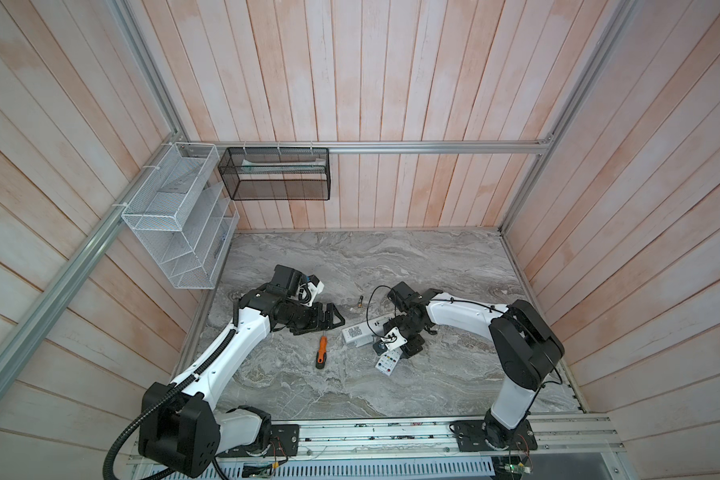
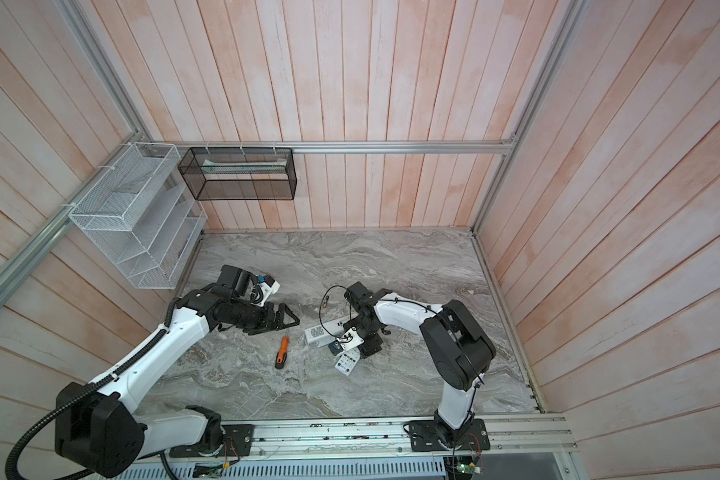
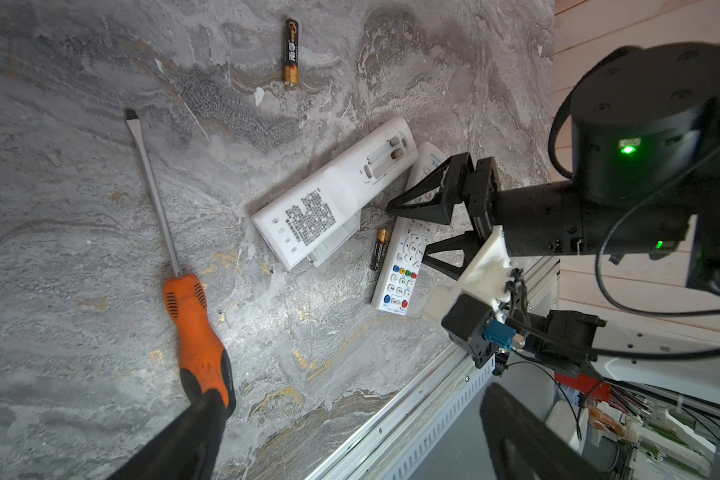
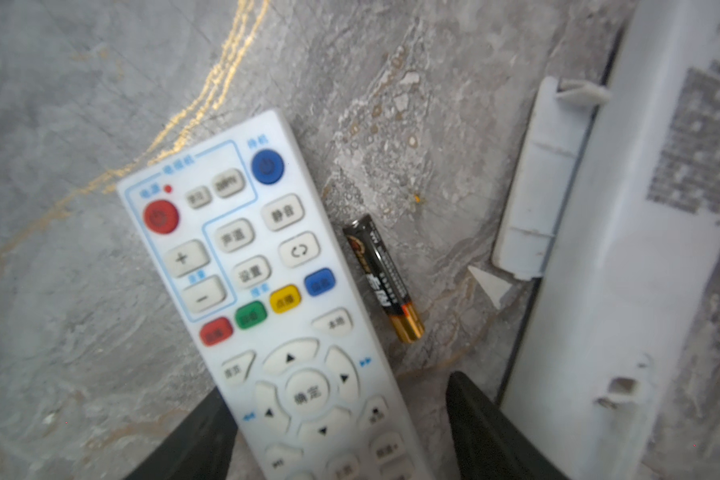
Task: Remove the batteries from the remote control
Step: 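Grasp the white TV remote with the right gripper, then lift the TV remote toward the left gripper while the left gripper approaches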
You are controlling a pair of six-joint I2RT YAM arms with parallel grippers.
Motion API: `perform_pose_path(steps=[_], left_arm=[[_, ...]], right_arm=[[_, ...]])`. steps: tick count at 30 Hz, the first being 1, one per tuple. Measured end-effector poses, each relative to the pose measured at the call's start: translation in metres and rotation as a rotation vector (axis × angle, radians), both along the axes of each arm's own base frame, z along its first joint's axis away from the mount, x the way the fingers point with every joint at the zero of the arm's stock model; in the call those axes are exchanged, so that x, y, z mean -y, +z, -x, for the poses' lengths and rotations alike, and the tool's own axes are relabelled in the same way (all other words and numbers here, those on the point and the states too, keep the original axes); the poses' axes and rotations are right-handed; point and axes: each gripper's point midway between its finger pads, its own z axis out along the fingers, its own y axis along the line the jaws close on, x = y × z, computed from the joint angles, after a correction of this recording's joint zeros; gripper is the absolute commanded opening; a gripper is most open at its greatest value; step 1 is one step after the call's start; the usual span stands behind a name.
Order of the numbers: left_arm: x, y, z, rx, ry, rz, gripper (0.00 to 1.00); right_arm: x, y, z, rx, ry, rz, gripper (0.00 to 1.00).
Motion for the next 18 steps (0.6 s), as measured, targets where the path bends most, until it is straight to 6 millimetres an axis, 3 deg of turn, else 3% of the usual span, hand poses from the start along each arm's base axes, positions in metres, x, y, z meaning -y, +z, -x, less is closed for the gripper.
perform_pose_path(steps=[9,18], left_arm=[[0.001,0.0,0.001,-0.002,-0.007,0.007,0.98],[0.003,0.0,0.002,-0.014,-0.014,0.02,0.99]], right_arm=[[0.008,0.0,0.011,0.006,0.002,-0.007,0.54],[0.014,0.001,0.018,0.028,0.017,0.007,0.46]])
